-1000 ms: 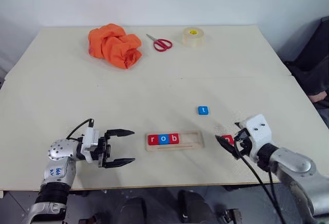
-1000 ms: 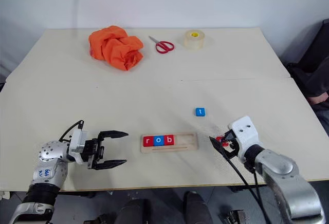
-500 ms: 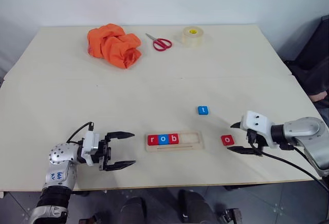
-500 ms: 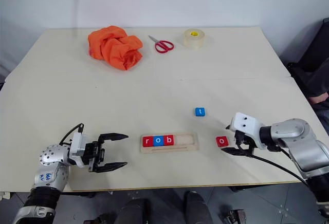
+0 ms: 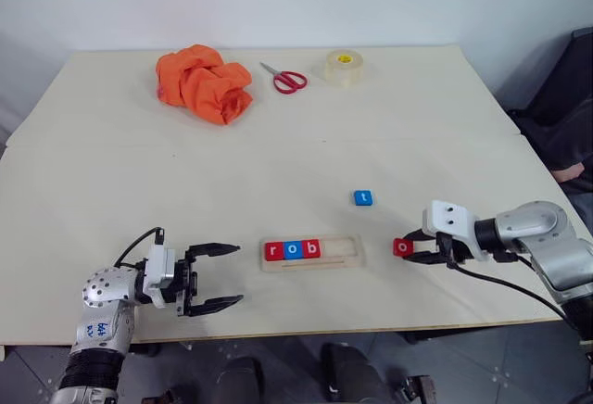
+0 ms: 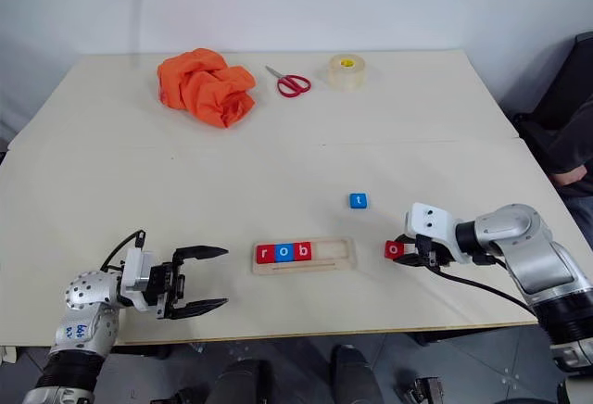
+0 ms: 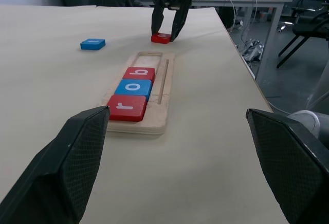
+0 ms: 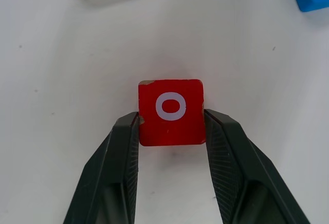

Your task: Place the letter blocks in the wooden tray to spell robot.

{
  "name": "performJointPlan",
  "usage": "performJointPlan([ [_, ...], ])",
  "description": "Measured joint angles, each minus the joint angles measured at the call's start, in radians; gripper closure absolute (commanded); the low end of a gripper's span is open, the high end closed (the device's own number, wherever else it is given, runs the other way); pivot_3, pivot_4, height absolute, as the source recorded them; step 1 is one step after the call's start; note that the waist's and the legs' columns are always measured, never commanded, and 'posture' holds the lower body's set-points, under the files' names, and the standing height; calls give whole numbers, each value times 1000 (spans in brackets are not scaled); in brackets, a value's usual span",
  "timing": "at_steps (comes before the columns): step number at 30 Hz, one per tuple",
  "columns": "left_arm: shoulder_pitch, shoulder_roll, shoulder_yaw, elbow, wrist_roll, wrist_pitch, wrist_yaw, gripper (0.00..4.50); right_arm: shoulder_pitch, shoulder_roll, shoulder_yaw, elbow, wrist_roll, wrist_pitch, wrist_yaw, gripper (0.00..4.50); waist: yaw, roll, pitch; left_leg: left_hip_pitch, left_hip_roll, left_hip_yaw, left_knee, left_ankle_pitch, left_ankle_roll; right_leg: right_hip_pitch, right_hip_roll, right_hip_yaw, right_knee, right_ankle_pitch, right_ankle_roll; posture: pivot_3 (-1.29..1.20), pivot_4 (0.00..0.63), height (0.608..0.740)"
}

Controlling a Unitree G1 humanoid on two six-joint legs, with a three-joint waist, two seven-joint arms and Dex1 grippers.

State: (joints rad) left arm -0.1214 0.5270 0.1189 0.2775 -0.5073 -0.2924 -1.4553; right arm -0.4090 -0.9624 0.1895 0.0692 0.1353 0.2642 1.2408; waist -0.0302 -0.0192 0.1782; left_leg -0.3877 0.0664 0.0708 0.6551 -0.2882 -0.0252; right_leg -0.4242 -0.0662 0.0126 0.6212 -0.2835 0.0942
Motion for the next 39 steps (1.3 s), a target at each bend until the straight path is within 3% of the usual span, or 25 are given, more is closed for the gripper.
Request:
performJointPlan([
  [5,-9,1,0,0,0,0,1,0,-8,11,-26,-25,6,57,-49,3055,2,1,0,-1,0,1,0,0,0,-2,0,1,0,1,1,0,150,740],
  [13,-35,2,0,16,0,-4,-1,0,-108,19,-75,-235,63,298,-93,3055,2,1,0,-2,0,1,-2,0,0,-3,0,1,0,1,1,0,150,740],
  [24,-50,19,18,70,-4,-23,-45,0,-332,144,236,-357,36,518,-67,3055,2,1,1,-4,0,1,-2,-1,-1,-5,-1,0,0,0,1,0,150,740],
  [39,-41,83,61,118,-15,-49,-45,0,-405,180,379,-296,-40,484,-8,3055,2,1,1,-4,0,1,-2,-1,-1,-6,-1,-1,1,0,0,0,150,740],
])
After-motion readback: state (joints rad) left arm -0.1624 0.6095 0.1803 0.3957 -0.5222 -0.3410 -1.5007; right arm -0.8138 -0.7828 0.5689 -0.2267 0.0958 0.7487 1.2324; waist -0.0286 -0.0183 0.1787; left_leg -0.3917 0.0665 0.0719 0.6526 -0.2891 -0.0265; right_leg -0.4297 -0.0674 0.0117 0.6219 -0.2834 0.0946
